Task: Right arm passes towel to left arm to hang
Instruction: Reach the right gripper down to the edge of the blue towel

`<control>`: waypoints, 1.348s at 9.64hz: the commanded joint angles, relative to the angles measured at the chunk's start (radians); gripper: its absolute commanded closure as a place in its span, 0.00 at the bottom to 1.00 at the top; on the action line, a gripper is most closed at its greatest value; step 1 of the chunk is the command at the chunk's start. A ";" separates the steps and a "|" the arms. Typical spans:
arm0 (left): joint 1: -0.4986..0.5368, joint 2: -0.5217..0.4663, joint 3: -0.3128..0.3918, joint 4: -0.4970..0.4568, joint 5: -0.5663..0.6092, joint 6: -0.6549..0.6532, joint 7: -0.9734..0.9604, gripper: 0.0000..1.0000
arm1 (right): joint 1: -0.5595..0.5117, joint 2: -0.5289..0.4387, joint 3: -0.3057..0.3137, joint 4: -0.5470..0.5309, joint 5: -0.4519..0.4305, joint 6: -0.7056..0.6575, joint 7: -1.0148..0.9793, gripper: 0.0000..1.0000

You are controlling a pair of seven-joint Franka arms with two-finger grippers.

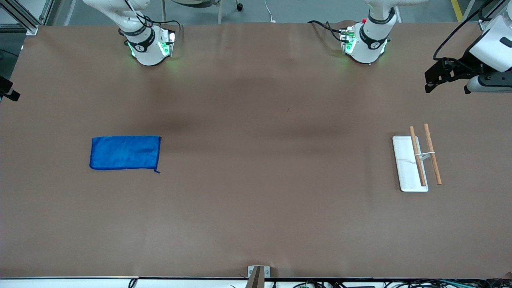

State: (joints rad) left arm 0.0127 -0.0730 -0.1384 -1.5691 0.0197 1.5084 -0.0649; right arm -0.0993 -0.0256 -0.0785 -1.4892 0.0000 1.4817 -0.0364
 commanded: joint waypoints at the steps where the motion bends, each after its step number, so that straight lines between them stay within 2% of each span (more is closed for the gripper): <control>1: 0.001 0.022 -0.003 0.006 0.014 -0.020 0.005 0.00 | 0.003 0.003 -0.006 0.014 0.017 -0.012 -0.005 0.00; 5: 0.007 0.019 0.008 0.011 0.013 -0.020 0.005 0.00 | 0.004 0.004 -0.006 0.014 0.017 -0.011 -0.007 0.00; 7: 0.012 0.021 0.008 0.009 0.013 -0.020 0.005 0.00 | 0.012 0.050 -0.006 0.012 0.012 -0.011 -0.016 0.00; 8: 0.012 0.022 0.006 0.006 0.013 -0.020 0.005 0.00 | 0.019 0.059 -0.006 -0.035 0.011 -0.009 -0.016 0.00; 9: 0.012 0.022 0.006 0.006 0.013 -0.020 0.005 0.00 | 0.026 0.067 -0.004 -0.124 0.011 0.056 -0.016 0.00; 10: 0.010 0.022 0.006 0.007 0.013 -0.020 0.004 0.00 | 0.042 0.075 -0.004 -0.229 0.009 0.180 -0.016 0.00; 13: 0.012 0.021 0.006 0.006 0.013 -0.020 0.007 0.00 | 0.043 0.131 -0.003 -0.440 0.009 0.470 -0.026 0.00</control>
State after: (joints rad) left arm 0.0238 -0.0696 -0.1289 -1.5578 0.0197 1.5040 -0.0649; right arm -0.0585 0.1164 -0.0764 -1.8253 0.0001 1.8512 -0.0458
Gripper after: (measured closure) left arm 0.000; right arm 0.000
